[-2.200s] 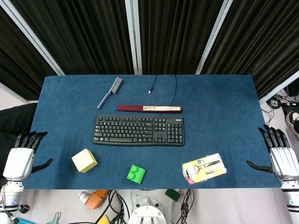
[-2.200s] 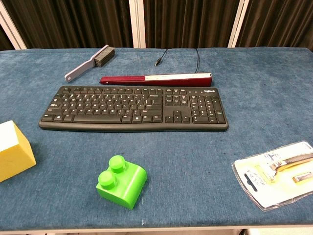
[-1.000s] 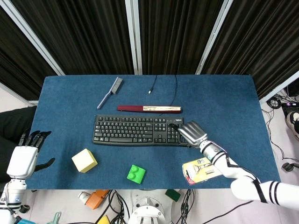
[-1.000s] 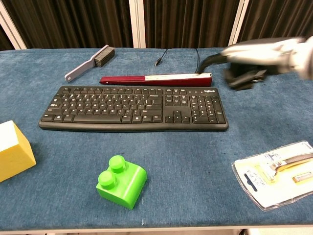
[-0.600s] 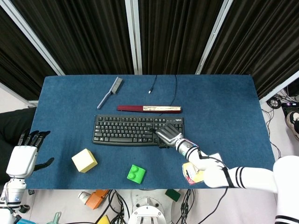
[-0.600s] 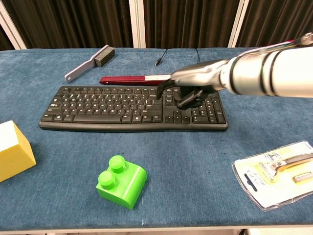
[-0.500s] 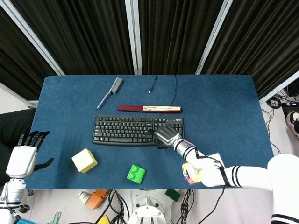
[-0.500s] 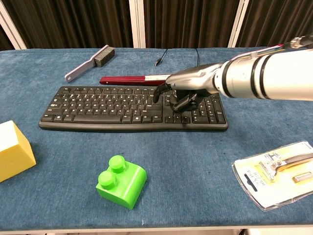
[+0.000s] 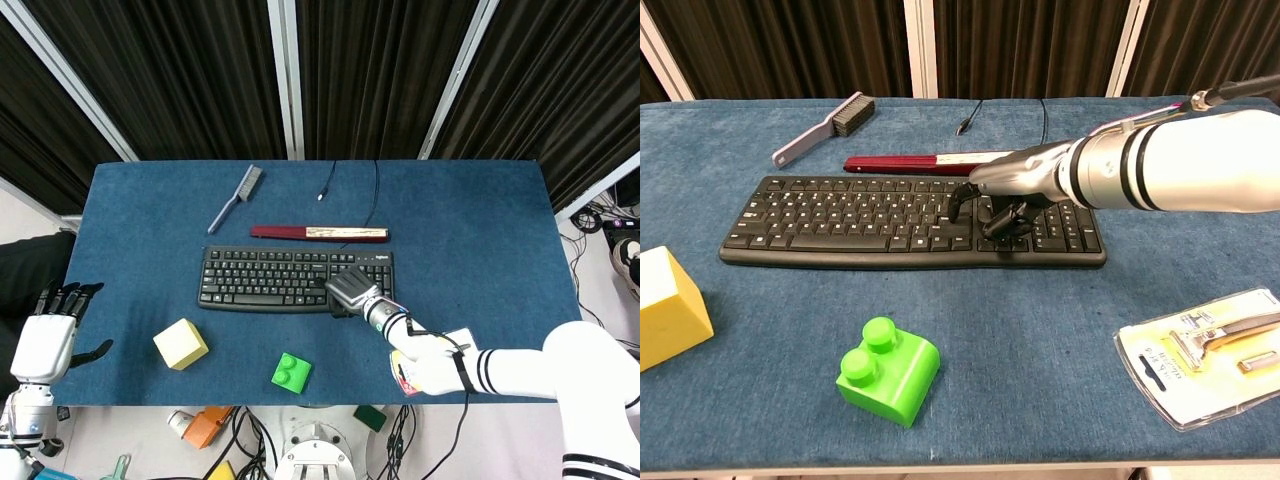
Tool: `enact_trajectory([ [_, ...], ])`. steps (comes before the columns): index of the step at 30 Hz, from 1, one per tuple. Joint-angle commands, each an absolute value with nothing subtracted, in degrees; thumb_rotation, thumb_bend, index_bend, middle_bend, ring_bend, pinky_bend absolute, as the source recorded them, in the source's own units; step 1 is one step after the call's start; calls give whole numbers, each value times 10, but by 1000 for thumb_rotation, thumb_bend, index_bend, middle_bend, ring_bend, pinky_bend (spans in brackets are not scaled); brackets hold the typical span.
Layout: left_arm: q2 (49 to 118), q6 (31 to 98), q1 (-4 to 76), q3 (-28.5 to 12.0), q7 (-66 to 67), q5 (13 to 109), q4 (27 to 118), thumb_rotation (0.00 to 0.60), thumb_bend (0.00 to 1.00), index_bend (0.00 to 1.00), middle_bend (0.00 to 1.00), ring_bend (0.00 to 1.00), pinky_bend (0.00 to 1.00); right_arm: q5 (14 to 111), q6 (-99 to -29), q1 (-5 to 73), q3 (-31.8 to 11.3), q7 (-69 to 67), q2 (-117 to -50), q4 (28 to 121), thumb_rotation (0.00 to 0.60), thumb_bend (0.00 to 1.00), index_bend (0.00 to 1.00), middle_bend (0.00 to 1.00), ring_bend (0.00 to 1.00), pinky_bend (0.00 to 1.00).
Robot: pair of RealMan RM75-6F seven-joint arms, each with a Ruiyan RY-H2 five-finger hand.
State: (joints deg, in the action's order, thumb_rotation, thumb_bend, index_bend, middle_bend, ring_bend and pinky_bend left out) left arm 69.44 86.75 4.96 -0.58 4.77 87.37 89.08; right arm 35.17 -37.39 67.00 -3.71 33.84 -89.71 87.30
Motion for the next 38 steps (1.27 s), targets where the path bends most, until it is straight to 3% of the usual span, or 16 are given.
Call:
enact_trajectory([
  [1,696,869,48,-6,46,874,889,600,158,172,205,137,0,354,-387,674,-33,339,-898,878,304,1000,232,932,1000,1000],
  [8,696,875,46,-7,39,879,883,600,158,171,205,136,0,427,-480,634,-37,314,-828,971,298,1000,226,932,1000,1000],
  [10,697,877,45,-8,37,881,881,600,159,171,205,136,0,462,-524,609,-30,311,-801,1001,294,950,199,932,1000,1000],
  [13,698,878,46,-8,33,884,878,600,159,171,205,135,0,518,-609,559,-6,315,-756,1047,292,597,104,910,970,979],
  [15,698,878,46,-9,29,886,875,600,159,171,205,135,0,562,-672,512,19,313,-723,1075,292,415,53,827,878,913],
  [17,698,878,47,-10,28,887,873,600,158,171,205,135,0,595,-715,475,39,303,-699,1089,291,259,18,643,693,776],
  [19,699,878,48,-10,26,887,873,600,158,171,205,135,0,630,-752,438,56,280,-680,1091,286,160,1,359,427,573],
  [21,700,878,49,-11,25,889,873,600,158,172,205,134,0,679,-801,385,74,219,-661,1077,280,126,0,97,167,334],
  [22,700,878,49,-11,26,890,873,600,158,172,205,133,0,695,-818,366,80,197,-656,1068,278,117,0,20,65,204],
  [24,701,878,49,-11,27,891,874,600,158,172,205,133,0,723,-850,331,90,160,-648,1048,277,111,0,0,1,43],
  [26,701,878,49,-11,29,891,875,600,158,172,205,133,0,742,-885,288,102,126,-640,1022,276,111,0,0,0,1],
  [31,701,878,47,-12,33,887,880,600,158,172,205,133,0,767,-934,205,118,63,-636,976,272,111,0,0,0,0],
  [38,701,879,44,-11,41,883,887,600,159,171,205,133,0,797,-952,151,108,10,-642,931,272,111,0,0,0,0],
])
